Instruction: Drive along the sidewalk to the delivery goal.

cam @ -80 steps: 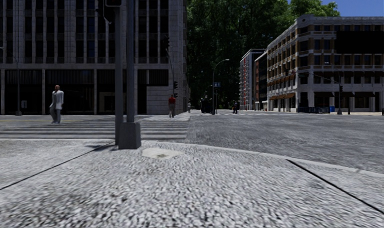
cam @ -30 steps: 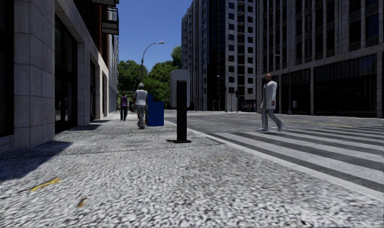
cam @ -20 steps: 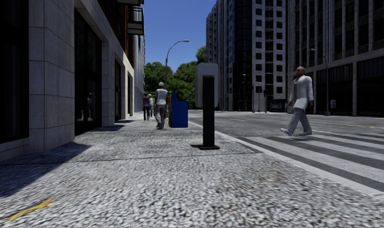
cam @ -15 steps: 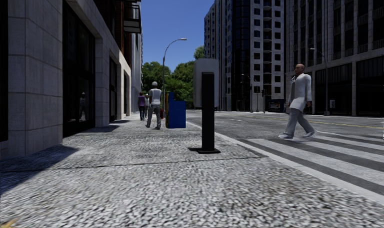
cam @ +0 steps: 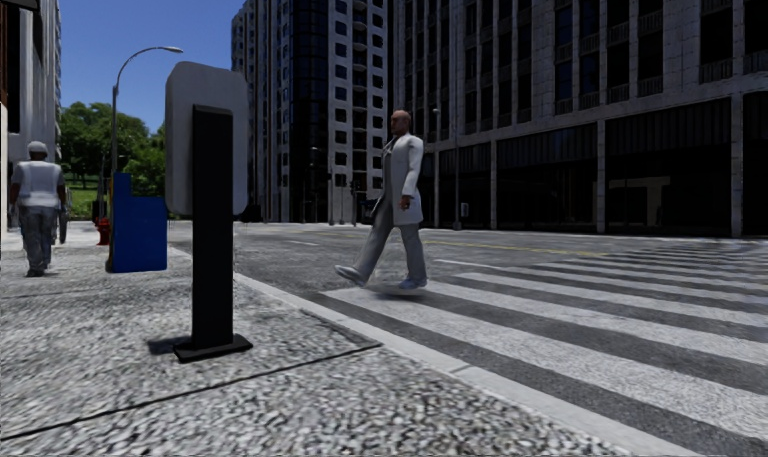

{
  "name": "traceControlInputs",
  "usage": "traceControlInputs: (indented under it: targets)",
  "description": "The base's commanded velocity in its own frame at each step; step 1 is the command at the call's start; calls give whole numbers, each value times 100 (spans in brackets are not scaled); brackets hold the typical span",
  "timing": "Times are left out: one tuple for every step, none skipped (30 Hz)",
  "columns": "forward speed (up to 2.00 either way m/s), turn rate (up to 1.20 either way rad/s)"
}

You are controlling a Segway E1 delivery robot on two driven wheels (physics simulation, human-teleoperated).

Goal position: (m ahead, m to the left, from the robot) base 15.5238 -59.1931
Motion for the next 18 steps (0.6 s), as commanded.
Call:
traceControlInputs:
  targets:
    - [200, -120]
    - [200, -120]
    - [200, -120]
    - [200, -120]
    - [200, -120]
    - [200, -120]
    - [200, -120]
    - [200, -120]
    - [200, -120]
    - [200, -120]
    - [200, -120]
    - [200, -120]
    - [200, -120]
    - [200, -120]
    - [200, -120]
    - [200, -52]
    - [200, -7]
    - [200, -1]
